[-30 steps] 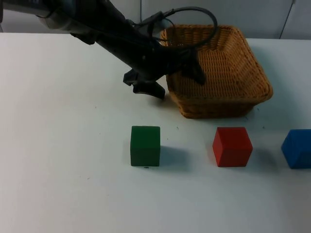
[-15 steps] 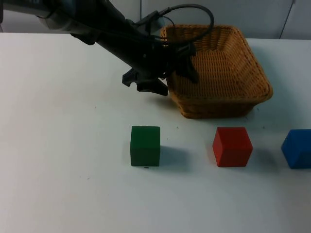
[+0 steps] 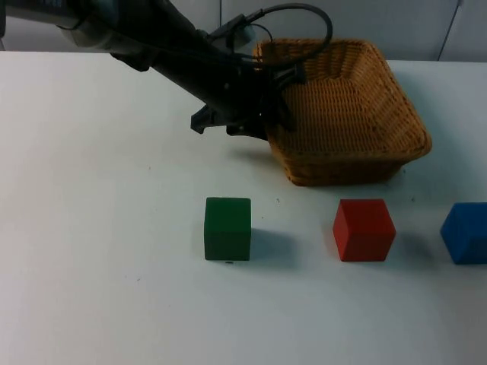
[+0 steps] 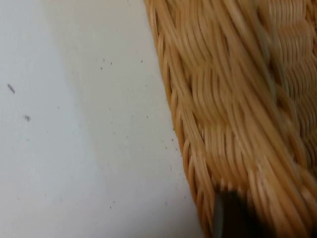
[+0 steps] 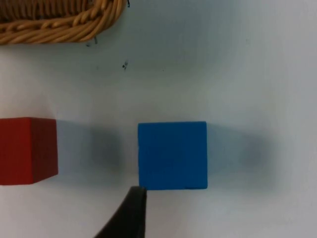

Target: Pick up the basket with the left hand and place the blue cube into the basket with the right hand.

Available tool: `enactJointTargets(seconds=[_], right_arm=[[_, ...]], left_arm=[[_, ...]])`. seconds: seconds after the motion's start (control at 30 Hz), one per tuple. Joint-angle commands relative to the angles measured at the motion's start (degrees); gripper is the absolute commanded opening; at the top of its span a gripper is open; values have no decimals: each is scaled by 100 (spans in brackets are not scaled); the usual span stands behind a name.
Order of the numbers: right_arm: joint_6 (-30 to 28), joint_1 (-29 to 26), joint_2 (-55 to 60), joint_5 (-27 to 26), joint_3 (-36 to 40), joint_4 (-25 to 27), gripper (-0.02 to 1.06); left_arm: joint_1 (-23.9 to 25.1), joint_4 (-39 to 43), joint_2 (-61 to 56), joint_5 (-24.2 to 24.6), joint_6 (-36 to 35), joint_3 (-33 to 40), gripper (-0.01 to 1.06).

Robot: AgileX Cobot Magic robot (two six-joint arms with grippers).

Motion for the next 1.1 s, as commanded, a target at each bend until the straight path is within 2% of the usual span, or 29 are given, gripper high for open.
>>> enactJointTargets(seconds=[0.0, 0.17, 0.23, 0.27, 0.4, 0.6, 0.73, 0.87, 1.03, 1.07], right_arm=[[-37, -26, -15, -49, -41, 3, 100], [-37, -26, -15, -77, -41, 3, 100], [-37, -26, -15, -77, -41, 3, 100], [-37, -26, -15, -77, -41, 3, 100], [-37, -26, -15, -159, -41, 3, 100], [-37, -26, -15, -261, -41, 3, 100], [-37, -26, -15, -272, -41, 3, 100], [-37, -26, -15, -272, -41, 3, 100], [-37, -26, -15, -251, -41, -33, 100], [-37, -26, -15, -251, -41, -33, 100]], left_arm=[[-37, -142, -29, -81, 0, -33, 38], [-37, -285, -29, -274, -31, -33, 34], [-37, -292, -29, -365, -31, -33, 23], [-37, -292, -29, -365, -31, -33, 23], [-37, -368, -29, -449, -20, -33, 0], [-37, -534, -29, -568, -20, -33, 0], [-37, -1174, -29, -827, -20, -60, 0], [-37, -1271, -91, -780, -75, -200, 0], [-37, -943, -348, -703, -491, -200, 0], [-37, -341, -509, -645, -1047, -200, 0]])
